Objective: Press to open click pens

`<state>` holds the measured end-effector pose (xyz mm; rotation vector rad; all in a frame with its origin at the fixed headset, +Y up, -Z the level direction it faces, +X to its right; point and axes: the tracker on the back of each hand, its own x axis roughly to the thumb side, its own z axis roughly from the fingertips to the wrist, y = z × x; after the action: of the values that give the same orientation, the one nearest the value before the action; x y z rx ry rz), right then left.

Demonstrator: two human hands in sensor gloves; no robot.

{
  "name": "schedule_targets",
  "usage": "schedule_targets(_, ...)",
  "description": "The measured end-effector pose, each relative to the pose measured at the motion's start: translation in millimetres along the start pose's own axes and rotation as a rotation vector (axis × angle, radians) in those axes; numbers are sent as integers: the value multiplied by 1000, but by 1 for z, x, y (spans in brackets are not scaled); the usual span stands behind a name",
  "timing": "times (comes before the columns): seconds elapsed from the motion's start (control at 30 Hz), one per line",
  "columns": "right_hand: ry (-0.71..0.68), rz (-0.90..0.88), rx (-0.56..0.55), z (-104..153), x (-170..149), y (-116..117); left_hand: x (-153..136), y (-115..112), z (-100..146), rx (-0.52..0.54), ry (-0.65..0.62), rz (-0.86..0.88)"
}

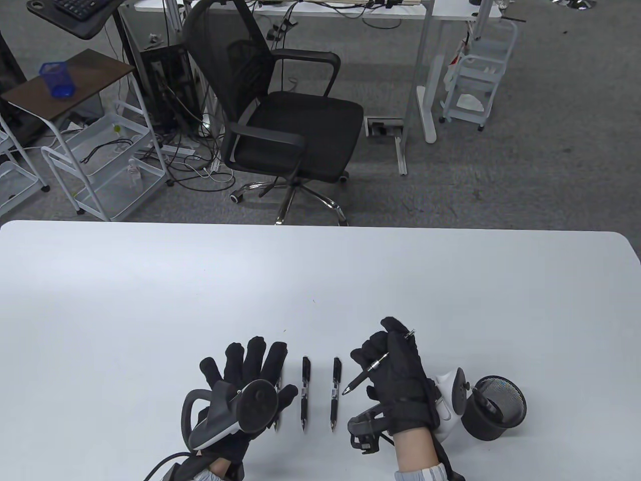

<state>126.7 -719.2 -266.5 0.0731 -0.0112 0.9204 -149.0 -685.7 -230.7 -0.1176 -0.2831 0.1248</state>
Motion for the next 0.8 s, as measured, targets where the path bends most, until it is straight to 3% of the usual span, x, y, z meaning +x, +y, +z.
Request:
schedule_targets(0.23, 64, -214, 108, 1, -13, 0, 2, -1, -1, -8, -3, -5)
schedule_targets(0.3, 77, -263, 191, 0, -16, 6, 2, -1, -1, -8, -3, -5)
schedule_targets(0.47, 77, -286, 250, -1, -19, 8, 1, 0, -1, -4, -3, 0)
schedule_targets(0.8, 65, -275, 205, -1, -17, 5, 1, 0, -1, -6, -3, 0)
